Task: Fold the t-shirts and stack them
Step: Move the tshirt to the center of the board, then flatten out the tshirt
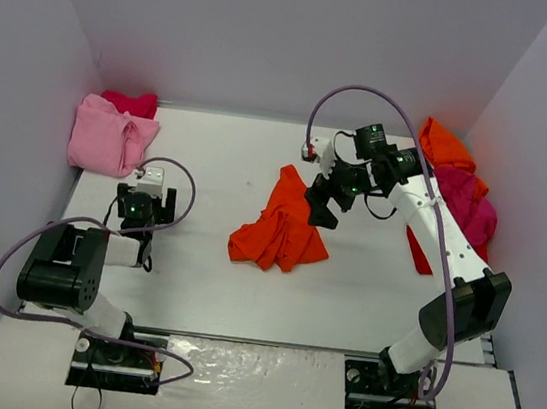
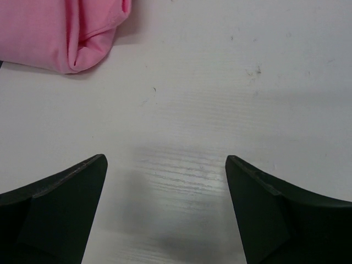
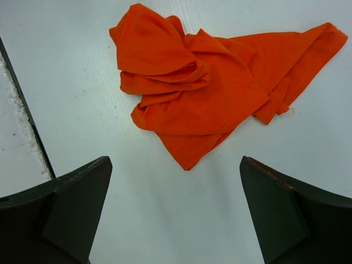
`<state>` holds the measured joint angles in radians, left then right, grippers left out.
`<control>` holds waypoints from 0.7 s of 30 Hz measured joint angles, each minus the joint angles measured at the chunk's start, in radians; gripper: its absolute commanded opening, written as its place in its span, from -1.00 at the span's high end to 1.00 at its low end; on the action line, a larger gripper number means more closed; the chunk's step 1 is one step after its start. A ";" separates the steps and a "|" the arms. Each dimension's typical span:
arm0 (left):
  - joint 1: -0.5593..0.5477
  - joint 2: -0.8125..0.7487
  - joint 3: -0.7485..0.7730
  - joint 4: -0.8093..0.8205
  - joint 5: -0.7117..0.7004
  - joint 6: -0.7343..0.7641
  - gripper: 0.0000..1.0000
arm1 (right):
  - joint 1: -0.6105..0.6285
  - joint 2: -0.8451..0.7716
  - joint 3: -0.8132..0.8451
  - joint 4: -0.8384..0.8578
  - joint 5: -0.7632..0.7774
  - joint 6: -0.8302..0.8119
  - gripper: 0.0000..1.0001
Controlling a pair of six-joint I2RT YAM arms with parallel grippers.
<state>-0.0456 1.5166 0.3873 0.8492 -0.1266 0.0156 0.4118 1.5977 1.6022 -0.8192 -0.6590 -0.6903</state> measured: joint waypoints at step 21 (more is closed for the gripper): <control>-0.384 -0.130 0.637 -1.252 0.544 0.431 -0.03 | -0.004 0.236 -0.152 0.346 0.821 0.243 -1.00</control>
<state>-0.4298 1.3864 1.0245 -0.4032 0.4175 0.4464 0.4078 1.8336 1.4498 -0.4733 0.1622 -0.4477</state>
